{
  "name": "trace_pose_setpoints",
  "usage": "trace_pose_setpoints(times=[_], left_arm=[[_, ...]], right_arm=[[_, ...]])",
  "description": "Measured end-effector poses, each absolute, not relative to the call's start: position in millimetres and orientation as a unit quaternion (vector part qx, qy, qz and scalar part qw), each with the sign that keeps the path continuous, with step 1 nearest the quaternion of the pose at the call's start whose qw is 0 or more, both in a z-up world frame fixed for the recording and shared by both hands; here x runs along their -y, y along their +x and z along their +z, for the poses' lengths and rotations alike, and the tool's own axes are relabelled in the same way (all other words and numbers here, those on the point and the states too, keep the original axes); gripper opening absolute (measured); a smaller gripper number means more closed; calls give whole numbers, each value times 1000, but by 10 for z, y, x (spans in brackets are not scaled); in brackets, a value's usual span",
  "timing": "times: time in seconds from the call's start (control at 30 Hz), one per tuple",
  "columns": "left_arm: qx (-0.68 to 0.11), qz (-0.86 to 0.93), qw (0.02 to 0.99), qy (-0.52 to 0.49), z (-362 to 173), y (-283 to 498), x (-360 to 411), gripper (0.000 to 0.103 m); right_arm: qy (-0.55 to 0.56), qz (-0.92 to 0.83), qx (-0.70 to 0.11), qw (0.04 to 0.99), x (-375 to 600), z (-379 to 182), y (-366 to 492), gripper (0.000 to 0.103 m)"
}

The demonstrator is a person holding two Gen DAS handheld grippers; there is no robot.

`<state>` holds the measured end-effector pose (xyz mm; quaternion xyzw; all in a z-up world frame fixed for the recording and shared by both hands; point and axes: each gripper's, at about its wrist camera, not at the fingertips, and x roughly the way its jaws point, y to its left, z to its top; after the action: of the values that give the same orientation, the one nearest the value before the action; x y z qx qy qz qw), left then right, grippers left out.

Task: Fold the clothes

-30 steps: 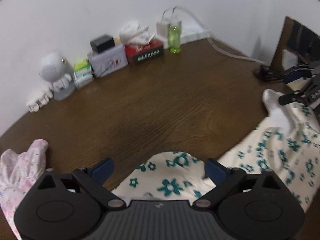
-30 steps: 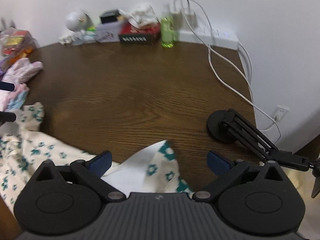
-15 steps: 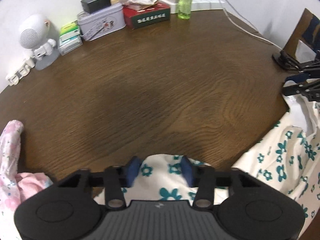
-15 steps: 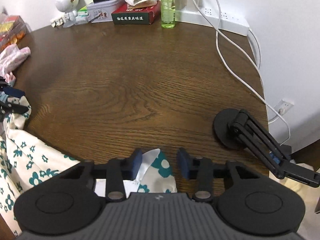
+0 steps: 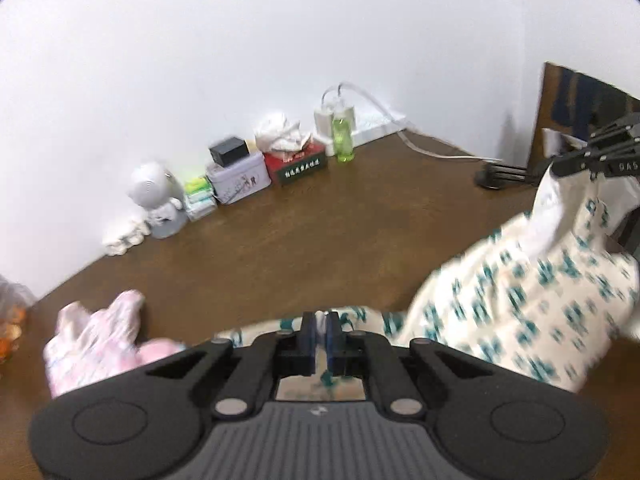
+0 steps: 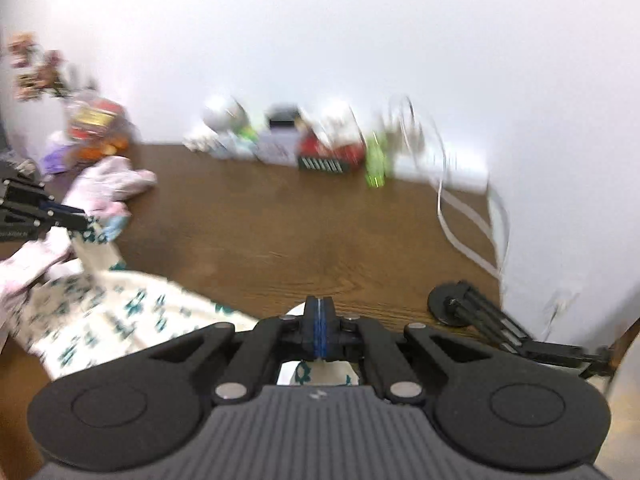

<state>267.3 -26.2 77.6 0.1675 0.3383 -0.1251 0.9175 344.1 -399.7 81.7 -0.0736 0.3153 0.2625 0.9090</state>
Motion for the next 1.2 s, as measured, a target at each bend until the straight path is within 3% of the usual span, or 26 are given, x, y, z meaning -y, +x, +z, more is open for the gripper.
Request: trace_pose_setpoints(times=[0.2,0.4,0.47,0.5,0.57,0.6,0.63,0.77,0.83,0.87,0.9,1.2], left_arm=[[-383,-110,910,113,236,1891,73,2],[-412,-87,906,45,-14,1833,-109,2],[-396,-95,913,20,73,1812,-149,7],[-384,-95,918,6,142,1809,-170,12],[-363,-96,927,-3,274,1822,-199,35],[-353,-98,930,0,315,1853,-176,54],[-350,-100,931,13,333,1910,-128,62],[-347,-83,925,132,269,2192,206,62],[-348,-62,915,194,155,2318,379,56],[-355,-64,910,203,122,2361,414,42],[-364,-73,906,203,99,2395,427,1],[-353,-106,904,216,189,1928,452,2]], right_arm=[[-86,274,-302,909,4081,423,2255,1],[-38,255,-339,905,4127,-22,2027,1],[-34,250,-340,906,4114,-49,2028,1],[-36,247,-341,907,4111,-67,2013,1],[-38,241,-342,907,4106,-101,1990,1],[-37,239,-343,908,4104,-119,1987,1],[-34,236,-343,908,4100,-138,1982,1],[-16,225,-341,913,4113,-176,1962,1],[-9,221,-338,915,4122,-169,1952,1],[-7,218,-337,916,4123,-163,1949,1],[-7,216,-335,917,4124,-154,1944,1],[-3,210,-328,921,4254,-38,1917,1]])
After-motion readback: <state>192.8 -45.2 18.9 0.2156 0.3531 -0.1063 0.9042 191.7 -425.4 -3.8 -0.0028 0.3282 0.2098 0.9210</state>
